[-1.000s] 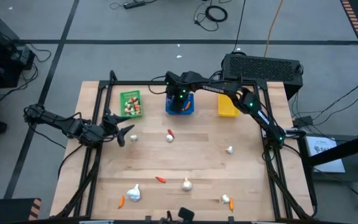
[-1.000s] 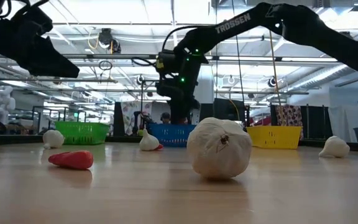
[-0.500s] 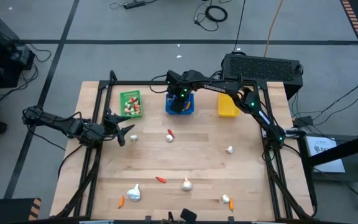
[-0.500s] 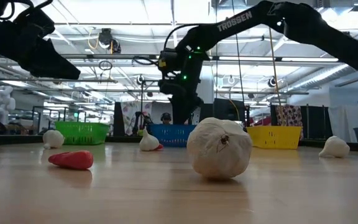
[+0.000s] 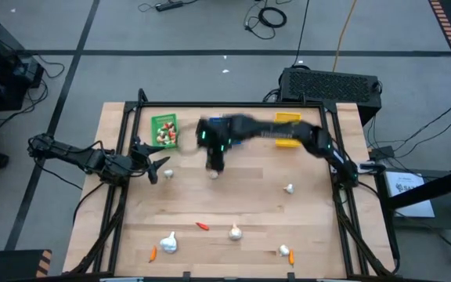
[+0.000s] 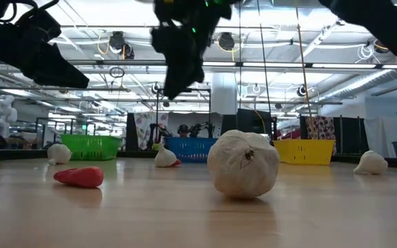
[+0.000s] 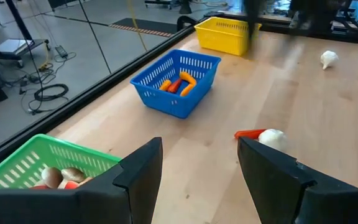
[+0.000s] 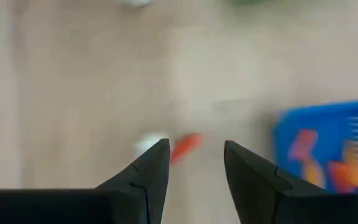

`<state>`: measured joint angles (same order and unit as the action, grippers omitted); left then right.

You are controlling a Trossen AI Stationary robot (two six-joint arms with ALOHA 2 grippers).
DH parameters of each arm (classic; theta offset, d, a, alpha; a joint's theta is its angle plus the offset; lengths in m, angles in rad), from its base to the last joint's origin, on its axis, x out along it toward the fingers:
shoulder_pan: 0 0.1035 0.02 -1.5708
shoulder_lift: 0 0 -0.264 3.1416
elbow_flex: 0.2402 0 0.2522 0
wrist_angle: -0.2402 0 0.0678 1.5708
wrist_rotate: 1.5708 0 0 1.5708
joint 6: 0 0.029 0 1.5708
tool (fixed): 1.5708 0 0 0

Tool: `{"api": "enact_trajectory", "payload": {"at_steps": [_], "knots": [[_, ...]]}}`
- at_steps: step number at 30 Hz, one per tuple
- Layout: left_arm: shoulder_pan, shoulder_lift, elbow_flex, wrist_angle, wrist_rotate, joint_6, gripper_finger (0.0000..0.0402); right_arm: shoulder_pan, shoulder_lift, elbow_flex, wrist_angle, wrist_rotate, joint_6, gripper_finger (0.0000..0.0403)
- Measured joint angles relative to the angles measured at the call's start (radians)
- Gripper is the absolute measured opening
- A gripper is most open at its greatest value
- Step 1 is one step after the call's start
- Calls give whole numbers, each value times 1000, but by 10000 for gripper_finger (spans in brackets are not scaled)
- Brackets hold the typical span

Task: Sort produce into baskets
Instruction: Put the orange chili pepper into the blue bin

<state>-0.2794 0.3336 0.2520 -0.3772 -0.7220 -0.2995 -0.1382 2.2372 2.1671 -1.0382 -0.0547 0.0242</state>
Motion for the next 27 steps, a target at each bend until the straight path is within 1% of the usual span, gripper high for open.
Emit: {"api": "enact_trajectory", "payload": {"at_steps": [3, 7, 9, 11, 14, 17, 20, 23, 27], "knots": [[0, 0, 0, 0, 21, 0, 217, 109, 10, -1, -3, 0, 8, 144], [0, 0, 0, 0, 31, 1, 217, 250, 18, -1, 21, 6, 67, 144], [0, 0, 0, 1, 31, 2, 217, 316, 19, -2, 79, 49, 99, 144], [0, 0, 0, 1, 31, 17, 217, 376, 26, -2, 152, 119, 122, 144], [0, 0, 0, 2, 32, 20, 217, 448, 48, -2, 224, 207, 119, 144], [0, 0, 0, 6, 32, 20, 217, 495, 66, -4, 270, 262, 128, 144], [0, -2, -1, 11, 33, 30, 217, 513, 81, -4, 322, 315, 209, 144], [1, -3, -1, 24, 40, 55, 217, 515, 111, -3, 349, 318, 249, 150], [8, -3, -1, 43, 70, 81, 217, 503, 161, -4, 368, 309, 298, 182]]}}
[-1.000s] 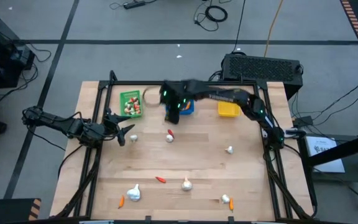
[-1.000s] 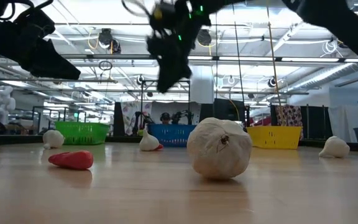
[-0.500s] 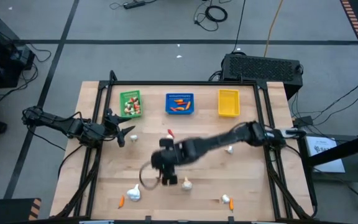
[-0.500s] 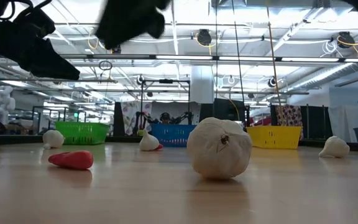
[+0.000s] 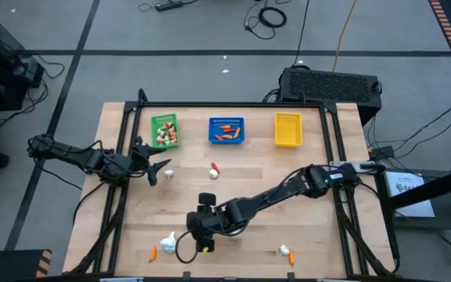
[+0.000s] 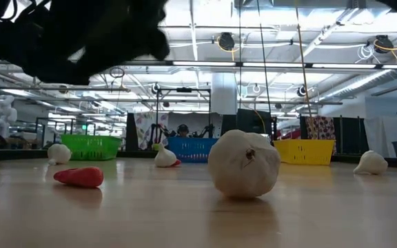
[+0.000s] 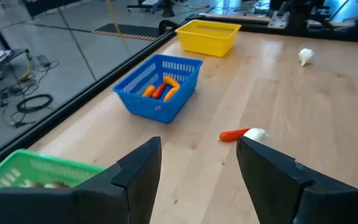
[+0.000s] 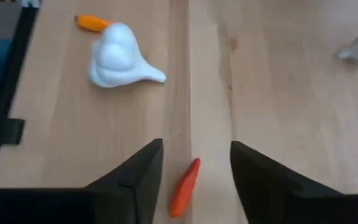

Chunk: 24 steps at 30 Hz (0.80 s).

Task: Sort produce into baskets
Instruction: Put the orange chili pepper into the blue bin

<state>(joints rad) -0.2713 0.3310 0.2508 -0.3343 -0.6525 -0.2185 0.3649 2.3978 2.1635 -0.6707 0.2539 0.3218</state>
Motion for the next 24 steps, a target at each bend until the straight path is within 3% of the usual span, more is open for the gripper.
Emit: {"api": "enact_trajectory", "payload": {"at_steps": [6, 10, 24], "knots": [[25, 0, 0, 19, 43, 47, 217, -33, 25, 0, -24, -100, 54, 251], [44, 1, 0, 20, 60, 35, 217, -31, 24, 1, -106, -83, 85, 278], [69, 3, 1, 27, 86, 18, 217, 16, 77, -11, -61, -41, 159, 274]]}}
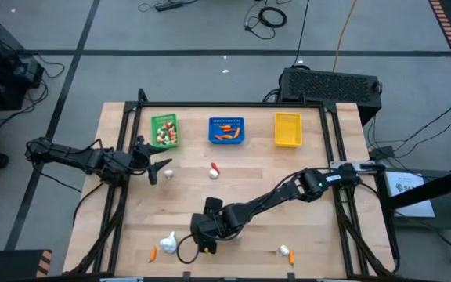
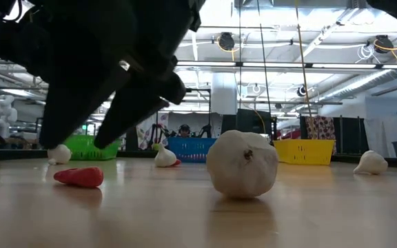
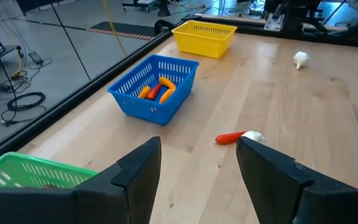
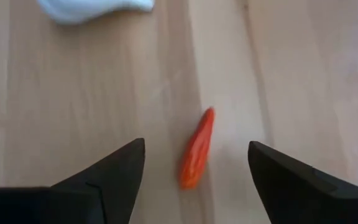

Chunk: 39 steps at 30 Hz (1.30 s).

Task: Sort produce into baskets
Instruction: Put the orange chili pepper into the blue bin

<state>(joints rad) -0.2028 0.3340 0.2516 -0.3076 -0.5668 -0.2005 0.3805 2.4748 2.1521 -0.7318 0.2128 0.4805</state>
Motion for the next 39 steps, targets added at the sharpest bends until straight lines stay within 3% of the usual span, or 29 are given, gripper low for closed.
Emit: {"api": "enact_trajectory", "payload": {"at_steps": [5, 16, 39], "knots": [[0, 0, 0, 3, 18, 5, 217, 7, 4, 0, 5, 73, 6, 260], [0, 8, 0, -7, 96, 0, 217, 20, 62, 0, 82, 73, 80, 234], [0, 9, 0, -24, 119, -5, 217, 14, 58, 1, -13, 70, 52, 30]]}}
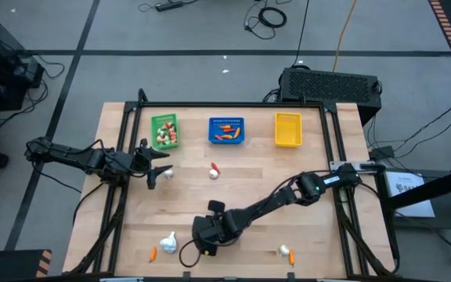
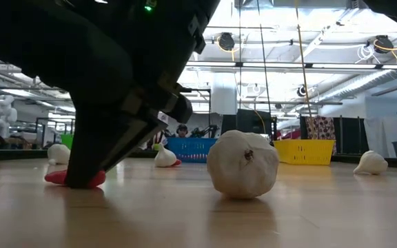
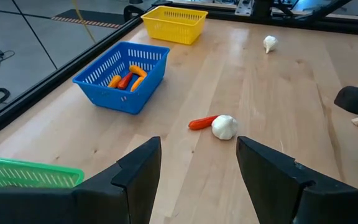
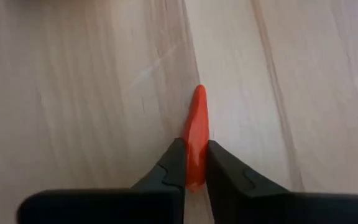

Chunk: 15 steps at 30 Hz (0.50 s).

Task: Sort produce into baskets
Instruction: Put the orange chili pepper into the blue bin

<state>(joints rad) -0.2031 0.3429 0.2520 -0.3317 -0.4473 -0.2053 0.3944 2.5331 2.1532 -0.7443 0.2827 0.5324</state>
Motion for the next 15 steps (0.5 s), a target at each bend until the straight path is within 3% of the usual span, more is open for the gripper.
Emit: {"api": "enact_trajectory", "payload": {"at_steps": [15], "knots": [[0, 0, 0, -1, 0, -22, 217, -113, -218, -1, -199, 45, -183, 29]]}}
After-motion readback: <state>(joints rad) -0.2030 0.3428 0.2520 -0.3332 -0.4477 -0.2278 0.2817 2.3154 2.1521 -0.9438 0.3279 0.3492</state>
